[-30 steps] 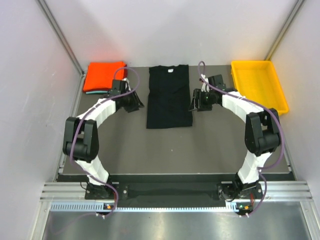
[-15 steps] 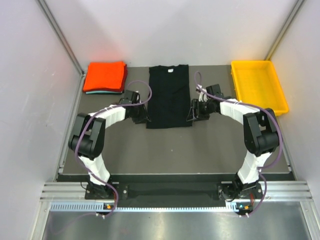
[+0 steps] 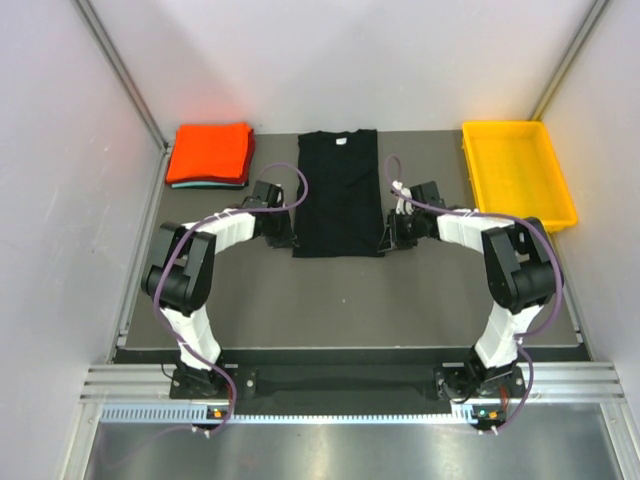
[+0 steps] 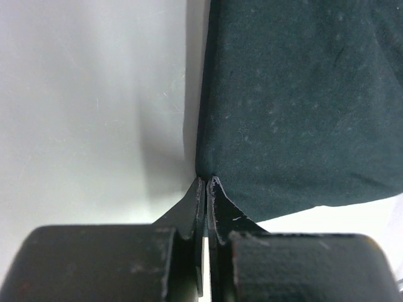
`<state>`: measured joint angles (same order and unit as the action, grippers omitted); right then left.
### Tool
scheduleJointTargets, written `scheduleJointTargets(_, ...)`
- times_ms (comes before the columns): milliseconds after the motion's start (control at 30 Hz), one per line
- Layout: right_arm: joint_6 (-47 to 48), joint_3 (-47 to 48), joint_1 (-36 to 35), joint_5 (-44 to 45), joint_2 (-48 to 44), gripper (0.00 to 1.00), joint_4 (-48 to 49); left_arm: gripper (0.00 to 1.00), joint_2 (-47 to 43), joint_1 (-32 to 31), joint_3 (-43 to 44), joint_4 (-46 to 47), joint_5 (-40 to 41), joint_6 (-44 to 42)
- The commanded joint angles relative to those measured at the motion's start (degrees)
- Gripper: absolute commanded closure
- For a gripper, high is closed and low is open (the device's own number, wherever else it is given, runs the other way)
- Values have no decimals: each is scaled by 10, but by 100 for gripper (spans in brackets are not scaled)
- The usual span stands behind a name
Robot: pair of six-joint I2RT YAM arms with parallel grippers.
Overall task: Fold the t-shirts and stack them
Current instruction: Fold the tshirt
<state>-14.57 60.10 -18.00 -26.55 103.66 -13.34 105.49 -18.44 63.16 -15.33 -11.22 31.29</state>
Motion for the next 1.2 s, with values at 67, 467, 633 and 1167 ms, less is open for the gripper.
scheduleJointTargets(67,-5,-40,-8,-10,-29,100,69,100,17,-2,-9,-22,16,-5)
scheduleJointTargets(467,-41,-117,-13,9,-99,100,76,100,-60,-8,-90,-36,9,30)
scheduleJointTargets(633,-39,-128,-14,30,-130,100,49,100,-82,-8,-123,-42,-5,44)
scheduleJointTargets(1167,-81,-188,-29,86,-231,75,3,76,-197,-53,-142,-152,128,70)
